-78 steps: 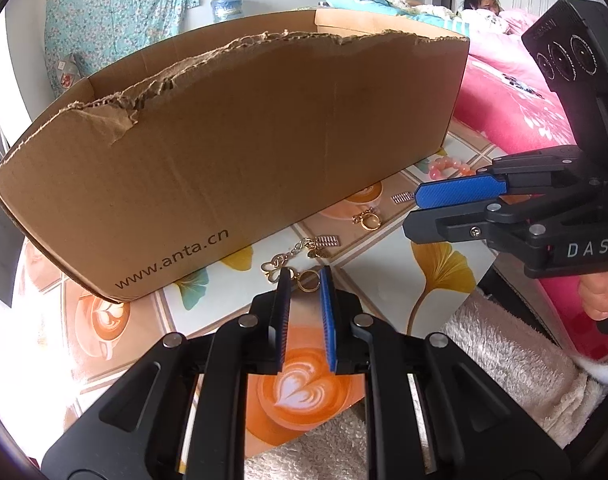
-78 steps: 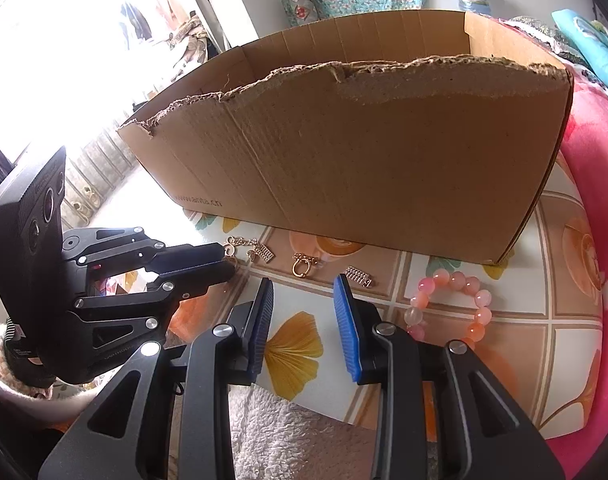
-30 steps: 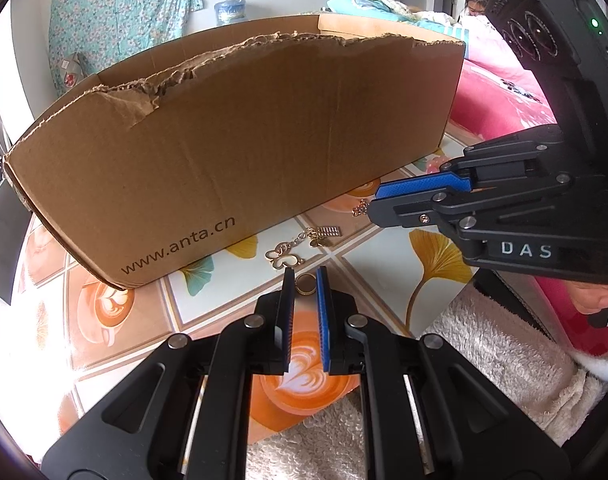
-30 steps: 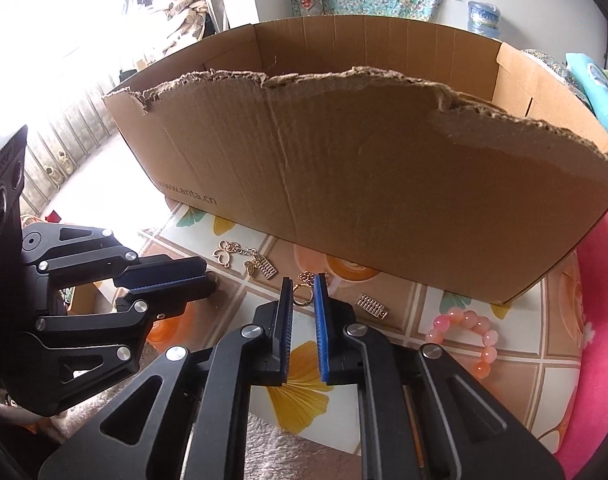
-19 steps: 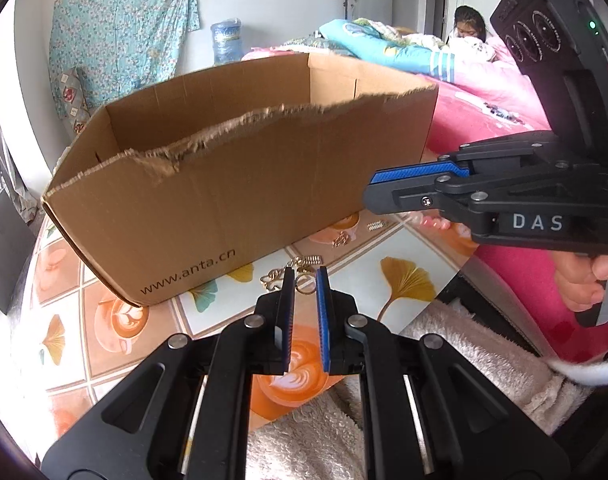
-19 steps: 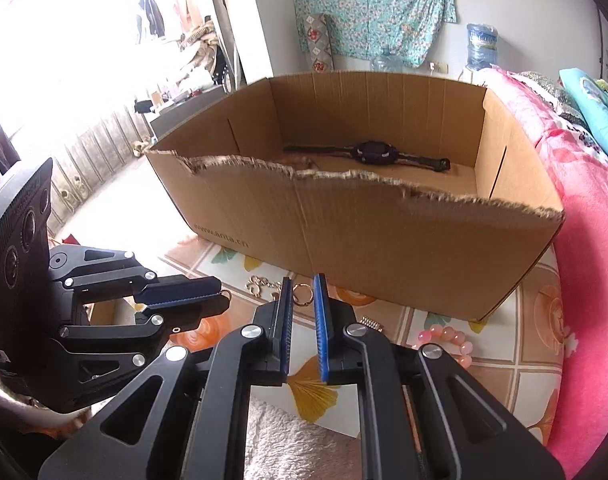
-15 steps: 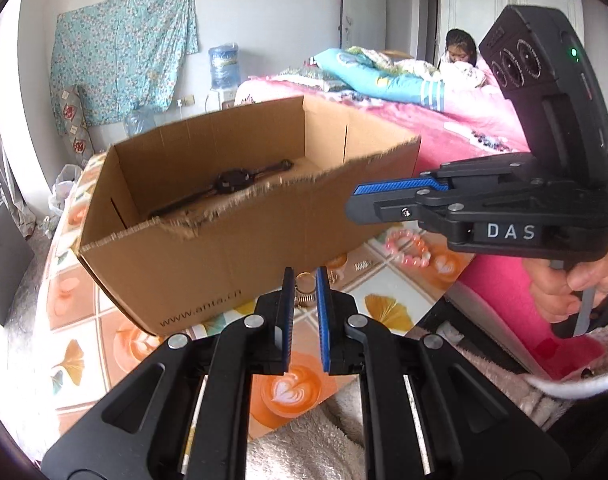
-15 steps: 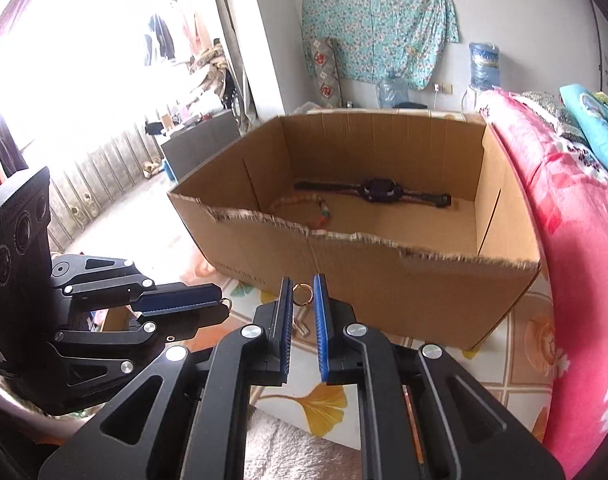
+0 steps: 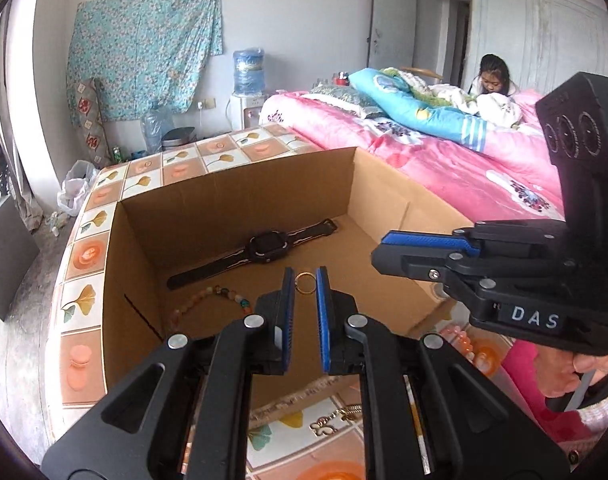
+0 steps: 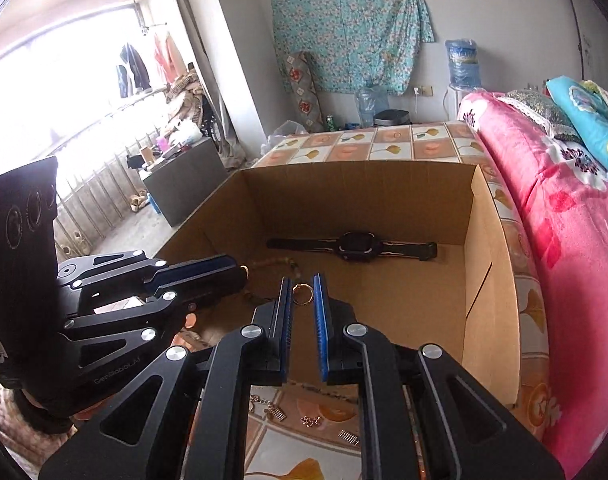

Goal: Organize jewelry
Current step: 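Carry the gold ring over the box and open the left gripper, then bring the left gripper back down to the gold charms on the table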

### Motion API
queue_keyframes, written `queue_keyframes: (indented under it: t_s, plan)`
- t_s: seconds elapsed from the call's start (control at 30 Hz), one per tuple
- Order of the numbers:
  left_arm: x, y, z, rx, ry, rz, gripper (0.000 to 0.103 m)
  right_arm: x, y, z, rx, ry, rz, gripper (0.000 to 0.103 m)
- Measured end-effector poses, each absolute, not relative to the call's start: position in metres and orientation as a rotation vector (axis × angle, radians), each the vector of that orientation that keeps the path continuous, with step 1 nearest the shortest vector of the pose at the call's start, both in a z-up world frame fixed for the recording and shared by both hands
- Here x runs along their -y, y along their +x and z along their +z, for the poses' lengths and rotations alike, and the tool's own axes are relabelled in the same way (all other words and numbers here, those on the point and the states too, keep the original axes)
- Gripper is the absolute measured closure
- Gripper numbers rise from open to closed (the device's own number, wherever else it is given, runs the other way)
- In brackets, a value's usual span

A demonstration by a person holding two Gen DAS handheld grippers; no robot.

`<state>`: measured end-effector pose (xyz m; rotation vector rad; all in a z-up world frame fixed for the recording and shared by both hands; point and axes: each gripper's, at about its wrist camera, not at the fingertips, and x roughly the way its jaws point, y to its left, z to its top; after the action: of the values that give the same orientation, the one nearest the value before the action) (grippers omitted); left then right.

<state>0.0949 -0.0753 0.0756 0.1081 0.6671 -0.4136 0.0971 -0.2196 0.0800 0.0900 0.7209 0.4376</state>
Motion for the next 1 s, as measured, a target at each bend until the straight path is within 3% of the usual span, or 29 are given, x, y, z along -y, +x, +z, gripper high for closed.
queue_keyframes:
  t_s: [0.13,0.23,0.33,0.77,1.0]
  plan:
    - [0.073,0.116,0.069,-0.701,0.086,-0.385,0.092,0.220,0.114,0.071,-0.745,0.097,0.401,0.091]
    - [0.074,0.122,0.065,-0.701,0.096,-0.354,0.076,0.223,0.121,0.066,-0.755,0.113,0.386,0.091]
    - [0.072,0.119,0.063,-0.681,0.089,-0.356,0.071,0.227,0.121,0.063,-0.750,0.131,0.383,0.084]
    - [0.042,0.040,0.072,-0.522,0.030,-0.443,0.064,0.248,0.062,0.079,-0.631,0.164,0.470,0.083]
    - [0.035,-0.002,0.042,-0.609,-0.015,-0.465,0.063,0.239,0.027,0.060,-0.712,0.151,0.552,0.077]
